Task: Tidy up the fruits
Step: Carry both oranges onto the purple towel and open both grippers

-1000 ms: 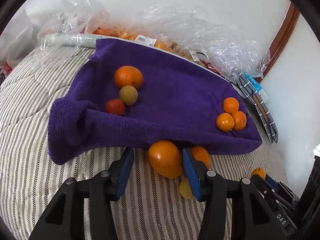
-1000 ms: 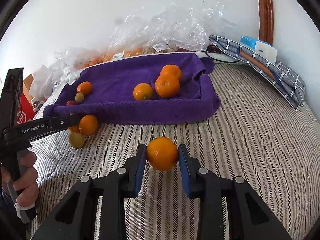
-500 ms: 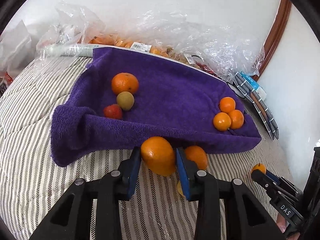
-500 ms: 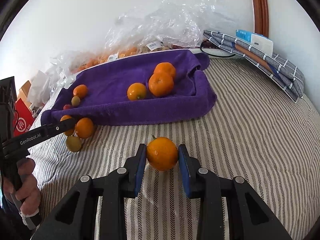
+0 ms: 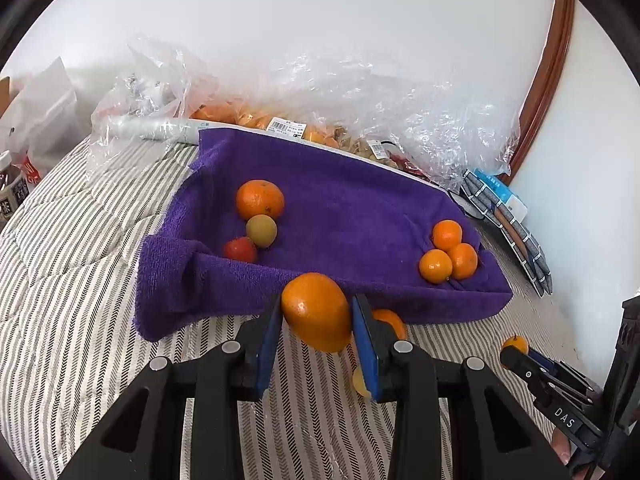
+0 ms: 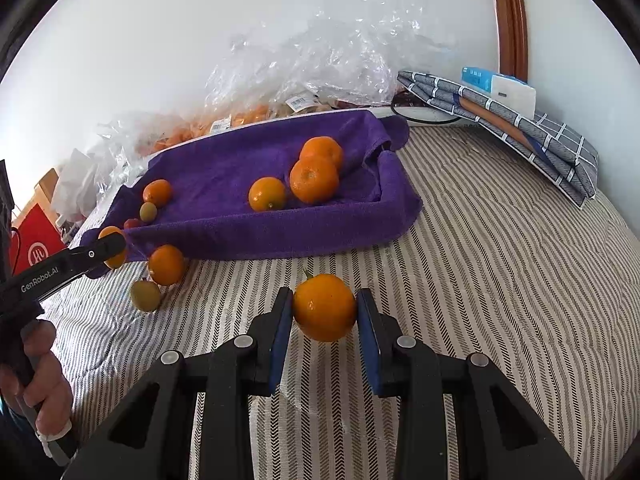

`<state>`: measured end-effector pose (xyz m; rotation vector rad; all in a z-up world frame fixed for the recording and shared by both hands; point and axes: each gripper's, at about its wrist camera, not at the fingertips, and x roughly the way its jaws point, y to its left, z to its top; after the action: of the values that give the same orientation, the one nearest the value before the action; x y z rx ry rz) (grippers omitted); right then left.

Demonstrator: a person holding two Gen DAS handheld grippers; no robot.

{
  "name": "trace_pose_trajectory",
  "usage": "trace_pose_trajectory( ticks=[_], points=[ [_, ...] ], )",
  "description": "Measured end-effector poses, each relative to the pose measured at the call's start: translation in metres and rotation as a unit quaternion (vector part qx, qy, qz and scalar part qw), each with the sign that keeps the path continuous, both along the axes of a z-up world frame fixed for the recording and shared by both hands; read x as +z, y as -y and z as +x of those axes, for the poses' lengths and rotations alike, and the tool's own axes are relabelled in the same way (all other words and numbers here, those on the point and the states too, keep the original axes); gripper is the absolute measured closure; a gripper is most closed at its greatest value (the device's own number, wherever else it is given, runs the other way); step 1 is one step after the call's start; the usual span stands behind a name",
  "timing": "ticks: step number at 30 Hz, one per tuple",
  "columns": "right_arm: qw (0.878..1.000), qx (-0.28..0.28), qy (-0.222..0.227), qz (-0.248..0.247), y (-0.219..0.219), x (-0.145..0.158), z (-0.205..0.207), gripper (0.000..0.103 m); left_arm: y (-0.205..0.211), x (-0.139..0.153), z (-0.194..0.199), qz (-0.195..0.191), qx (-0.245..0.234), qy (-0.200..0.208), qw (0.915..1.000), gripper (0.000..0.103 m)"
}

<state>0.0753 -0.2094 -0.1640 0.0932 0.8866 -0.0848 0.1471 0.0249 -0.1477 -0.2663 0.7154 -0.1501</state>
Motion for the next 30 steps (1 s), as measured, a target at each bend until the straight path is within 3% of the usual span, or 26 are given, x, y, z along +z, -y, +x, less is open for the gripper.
trace_pose_trajectory(
  ticks=[11,18,22,30],
  points=[
    [0.999,0.017,0.028,-0.009,-0.009,0.027,0.015,0.071,-0.016,0.024,-0.005,0.0,0.011,0.017,0.9998,0.069],
    [0.998,0.023,0.045,-0.023,-0.004,0.037,0.046,0.071,-0.018,0.042,0.027,0.0,0.014,0.023,0.9996,0.069],
    [0.998,0.014,0.047,-0.038,0.003,0.033,0.066,0.071,-0.006,0.036,0.052,0.009,0.011,0.018,0.9997,0.069],
    [1.0,0.002,0.024,-0.018,0.018,0.006,0.086,0.071,0.011,0.011,0.069,0.023,0.005,0.002,0.9997,0.069]
  ],
)
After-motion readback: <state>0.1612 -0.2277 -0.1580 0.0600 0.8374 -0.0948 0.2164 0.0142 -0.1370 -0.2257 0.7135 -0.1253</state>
